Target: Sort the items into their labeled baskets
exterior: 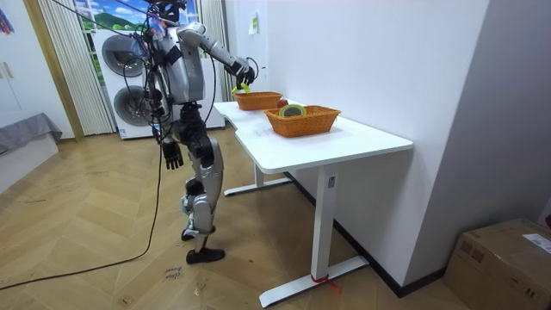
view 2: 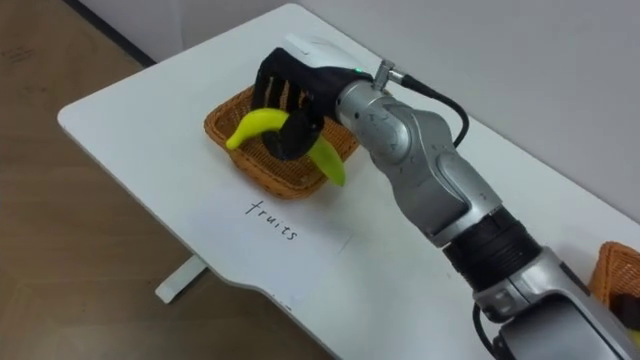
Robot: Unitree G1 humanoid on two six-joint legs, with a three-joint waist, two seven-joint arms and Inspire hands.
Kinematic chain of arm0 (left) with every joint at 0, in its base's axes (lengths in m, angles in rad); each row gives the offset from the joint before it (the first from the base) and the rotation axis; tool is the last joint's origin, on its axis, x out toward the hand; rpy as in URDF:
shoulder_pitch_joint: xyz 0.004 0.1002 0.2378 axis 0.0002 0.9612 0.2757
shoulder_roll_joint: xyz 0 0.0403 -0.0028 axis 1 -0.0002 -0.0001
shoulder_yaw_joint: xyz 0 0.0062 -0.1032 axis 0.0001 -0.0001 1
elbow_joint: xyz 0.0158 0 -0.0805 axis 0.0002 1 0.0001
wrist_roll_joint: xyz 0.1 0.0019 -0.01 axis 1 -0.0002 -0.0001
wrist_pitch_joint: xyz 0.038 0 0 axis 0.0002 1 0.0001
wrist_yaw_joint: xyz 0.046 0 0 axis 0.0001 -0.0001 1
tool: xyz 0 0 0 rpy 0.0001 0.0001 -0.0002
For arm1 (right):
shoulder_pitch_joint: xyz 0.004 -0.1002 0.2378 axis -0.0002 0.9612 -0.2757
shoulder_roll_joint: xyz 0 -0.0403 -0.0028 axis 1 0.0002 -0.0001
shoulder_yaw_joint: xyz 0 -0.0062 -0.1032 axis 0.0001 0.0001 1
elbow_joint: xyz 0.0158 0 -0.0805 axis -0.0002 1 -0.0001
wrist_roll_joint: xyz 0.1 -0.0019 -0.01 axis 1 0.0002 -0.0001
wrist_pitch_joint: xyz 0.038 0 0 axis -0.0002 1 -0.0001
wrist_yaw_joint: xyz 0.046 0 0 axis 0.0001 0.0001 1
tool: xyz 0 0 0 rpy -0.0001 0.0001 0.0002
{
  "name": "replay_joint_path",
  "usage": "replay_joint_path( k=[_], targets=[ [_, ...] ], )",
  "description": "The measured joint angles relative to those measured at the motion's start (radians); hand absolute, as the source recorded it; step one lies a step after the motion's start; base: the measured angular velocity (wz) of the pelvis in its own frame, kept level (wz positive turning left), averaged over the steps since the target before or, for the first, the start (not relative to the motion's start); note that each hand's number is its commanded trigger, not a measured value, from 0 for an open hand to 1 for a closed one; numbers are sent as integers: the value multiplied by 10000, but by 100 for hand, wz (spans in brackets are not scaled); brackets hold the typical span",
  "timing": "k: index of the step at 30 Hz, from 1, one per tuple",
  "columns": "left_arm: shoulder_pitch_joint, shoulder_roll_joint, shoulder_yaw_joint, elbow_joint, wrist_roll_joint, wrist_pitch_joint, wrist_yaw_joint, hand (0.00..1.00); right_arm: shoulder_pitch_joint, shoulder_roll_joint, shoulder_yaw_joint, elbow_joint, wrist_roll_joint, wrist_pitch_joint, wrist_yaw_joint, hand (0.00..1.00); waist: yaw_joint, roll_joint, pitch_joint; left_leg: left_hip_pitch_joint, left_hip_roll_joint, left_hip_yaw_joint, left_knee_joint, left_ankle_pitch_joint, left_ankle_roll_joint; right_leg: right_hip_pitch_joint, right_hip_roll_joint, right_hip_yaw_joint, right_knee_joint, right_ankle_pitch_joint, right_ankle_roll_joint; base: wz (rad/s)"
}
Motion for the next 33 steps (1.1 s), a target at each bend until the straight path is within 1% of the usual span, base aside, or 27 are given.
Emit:
replay_joint_path(
  k=[1,2,5,10,14,17,21,26,29,33],
  targets=[
    [0,-1,-1,0,-2,0,0,0,0,0,0,2,-8,0,0,3,1,0,0,3,0,0,1,0,0,5,1,-1,0,0,0,0],
    [3,-4,-1,-1,-8,0,0,0,0,0,-1,23,-38,-11,0,0,-4,0,1,0,-1,-2,7,0,0,11,4,2,0,0,0,0],
    [48,-29,-18,-127,-5,2,-1,0,-2,0,-2,374,-340,-91,-30,0,1,-1,0,-27,-20,-27,-2,-1,-1,11,-4,-9,1,-1,1,0],
    [88,-61,-13,-240,-2,2,-1,0,-1,-2,-3,715,-438,-83,-30,0,-19,-22,-11,-72,-44,-35,29,-1,0,-21,-20,-8,1,-4,6,0],
    [84,-59,-14,-381,0,1,-16,0,-1,-4,-5,758,-797,-82,-35,0,-25,-48,-21,-62,-41,-34,85,0,1,-21,-18,-7,0,-4,6,0],
    [76,-47,1,-401,12,-2,-13,0,-1,-4,-8,760,-1158,-85,-45,0,-18,-126,-33,-47,-31,-35,83,-1,1,-43,-13,-5,0,-4,6,0],
    [80,-40,4,-401,12,-1,-2,0,-1,-4,-8,760,-1434,-86,-53,0,-15,-225,-12,-50,-28,-35,83,-1,2,-44,-12,-5,0,-4,6,0],
    [84,-22,8,-401,15,-1,-2,0,-1,-4,-8,761,-1510,-82,-59,0,1,-232,-15,-86,-34,-36,85,-2,2,-43,-15,-8,2,-4,6,0],
    [82,-23,20,-403,233,-1,-7,0,0,-4,-10,760,-1507,-82,-58,0,-12,-230,-14,-89,-33,-35,91,-2,1,-47,-15,1,0,-4,6,0],
    [80,-19,128,-411,235,-24,-11,0,11,-5,-32,758,-1512,-124,-58,0,-9,-208,2,-47,-34,-34,105,-2,1,-35,-14,11,-1,-4,6,0]
  ],
)
